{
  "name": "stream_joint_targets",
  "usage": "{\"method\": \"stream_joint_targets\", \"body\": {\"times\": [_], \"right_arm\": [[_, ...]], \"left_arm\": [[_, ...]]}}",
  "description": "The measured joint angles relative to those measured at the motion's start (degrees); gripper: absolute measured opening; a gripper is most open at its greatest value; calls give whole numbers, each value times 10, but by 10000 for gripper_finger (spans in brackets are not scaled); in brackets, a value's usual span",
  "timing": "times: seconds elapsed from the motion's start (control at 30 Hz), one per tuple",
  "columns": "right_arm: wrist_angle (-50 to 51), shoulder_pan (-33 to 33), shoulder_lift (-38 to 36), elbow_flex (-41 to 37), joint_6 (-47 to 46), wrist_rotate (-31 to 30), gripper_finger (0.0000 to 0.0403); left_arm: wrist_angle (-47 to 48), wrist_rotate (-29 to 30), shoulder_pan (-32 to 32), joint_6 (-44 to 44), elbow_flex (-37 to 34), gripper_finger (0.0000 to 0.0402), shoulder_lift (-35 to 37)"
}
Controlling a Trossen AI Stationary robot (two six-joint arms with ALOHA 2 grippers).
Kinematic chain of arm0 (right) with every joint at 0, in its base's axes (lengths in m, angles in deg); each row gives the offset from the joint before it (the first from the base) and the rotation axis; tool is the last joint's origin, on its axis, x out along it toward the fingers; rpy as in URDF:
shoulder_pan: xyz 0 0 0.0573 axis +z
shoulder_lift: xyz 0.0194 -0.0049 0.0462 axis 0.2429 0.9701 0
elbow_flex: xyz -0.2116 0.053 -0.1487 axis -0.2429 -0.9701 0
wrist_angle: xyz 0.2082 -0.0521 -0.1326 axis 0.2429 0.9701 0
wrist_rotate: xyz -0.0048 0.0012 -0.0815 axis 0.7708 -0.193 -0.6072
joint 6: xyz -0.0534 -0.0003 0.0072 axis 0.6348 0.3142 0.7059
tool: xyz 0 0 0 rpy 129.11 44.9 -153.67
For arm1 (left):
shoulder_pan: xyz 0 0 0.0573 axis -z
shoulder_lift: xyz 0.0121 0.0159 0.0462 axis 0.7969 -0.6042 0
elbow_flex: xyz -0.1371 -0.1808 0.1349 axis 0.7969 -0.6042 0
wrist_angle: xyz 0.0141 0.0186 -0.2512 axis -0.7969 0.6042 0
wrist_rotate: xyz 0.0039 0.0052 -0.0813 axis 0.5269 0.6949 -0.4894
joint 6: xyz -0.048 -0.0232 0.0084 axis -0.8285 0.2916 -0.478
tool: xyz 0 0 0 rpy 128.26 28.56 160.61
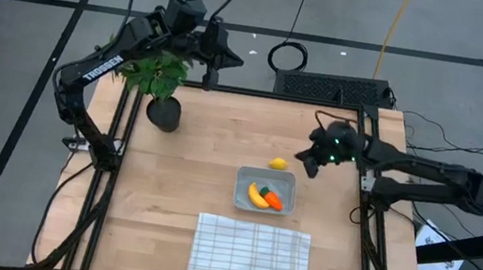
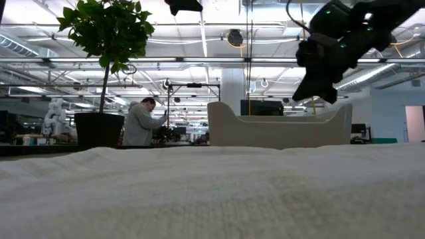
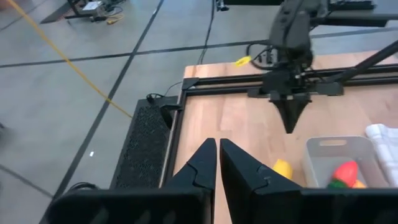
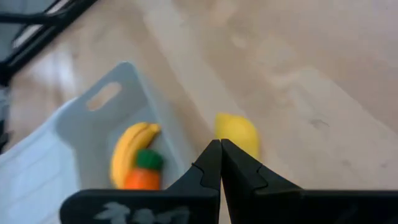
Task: Pick and placing Produce into tupperware
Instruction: Put the yellow lemon into the gray bin
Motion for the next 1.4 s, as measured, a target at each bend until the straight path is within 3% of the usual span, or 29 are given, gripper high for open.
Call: {"method": "stream_joint_targets", "body": {"times": [0.27,0.67,1.1,1.23,1.4], "right_arm": [[79,-57,109,76,44,144,0],[123,-85,216,154,135,172,7],[164,-93,268,188,225,188,190],[158,-93,278,188,247,174,221],[157,-100,300,188,252,157,231]], "left_arm": [[1,-39,-19,18,0,26,0],[2,-66,-42,19,0,26,0],[18,-92,-68,34,0,26,0],[28,-94,-70,51,0,26,0],[27,-95,-70,61,-9,26,0]]}}
